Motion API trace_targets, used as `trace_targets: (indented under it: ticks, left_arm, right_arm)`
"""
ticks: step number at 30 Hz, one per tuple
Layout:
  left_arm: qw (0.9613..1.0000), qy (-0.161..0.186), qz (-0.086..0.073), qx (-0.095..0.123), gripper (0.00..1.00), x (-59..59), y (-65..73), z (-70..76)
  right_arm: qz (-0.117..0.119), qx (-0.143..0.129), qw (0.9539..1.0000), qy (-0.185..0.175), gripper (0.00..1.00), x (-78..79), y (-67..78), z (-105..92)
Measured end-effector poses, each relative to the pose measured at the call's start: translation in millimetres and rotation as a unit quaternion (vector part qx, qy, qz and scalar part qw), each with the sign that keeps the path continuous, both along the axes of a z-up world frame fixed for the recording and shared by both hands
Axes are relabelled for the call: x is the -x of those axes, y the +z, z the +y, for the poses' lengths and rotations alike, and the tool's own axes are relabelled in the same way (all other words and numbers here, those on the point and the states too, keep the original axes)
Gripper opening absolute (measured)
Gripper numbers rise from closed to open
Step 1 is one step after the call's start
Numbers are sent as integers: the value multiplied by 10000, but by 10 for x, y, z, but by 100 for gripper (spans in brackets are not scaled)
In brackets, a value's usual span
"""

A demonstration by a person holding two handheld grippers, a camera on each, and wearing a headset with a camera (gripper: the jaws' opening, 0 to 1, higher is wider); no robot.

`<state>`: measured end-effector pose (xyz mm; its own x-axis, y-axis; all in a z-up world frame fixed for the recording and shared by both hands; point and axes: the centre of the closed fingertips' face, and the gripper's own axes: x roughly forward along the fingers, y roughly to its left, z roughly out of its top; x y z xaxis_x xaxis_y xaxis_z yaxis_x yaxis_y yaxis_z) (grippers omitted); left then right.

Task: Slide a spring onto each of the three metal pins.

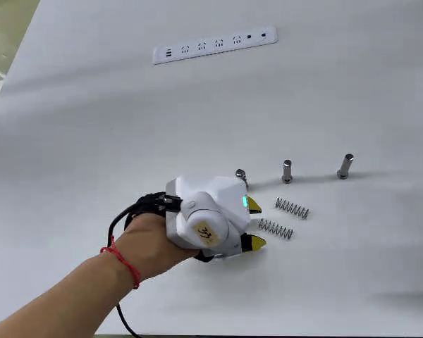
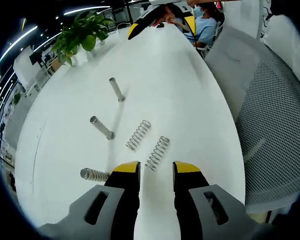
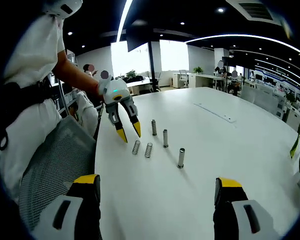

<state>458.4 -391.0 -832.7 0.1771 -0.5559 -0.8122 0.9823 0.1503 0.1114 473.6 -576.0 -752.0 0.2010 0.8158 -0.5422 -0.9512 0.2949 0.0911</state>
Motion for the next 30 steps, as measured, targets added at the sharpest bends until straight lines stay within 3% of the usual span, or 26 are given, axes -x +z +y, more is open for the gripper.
trace_targets:
  ticks: [16,30]
  left_arm:
    - [9967,-418,-112,-685,14,-38,-186,-34]
    - [9945,-609,-197,-827,7,-19,-201,-31]
  right_arm:
    - [6,-50,9998,-171,94,4,-22,-121]
    - [13,-49,9997,-228,93,0,-37,-127]
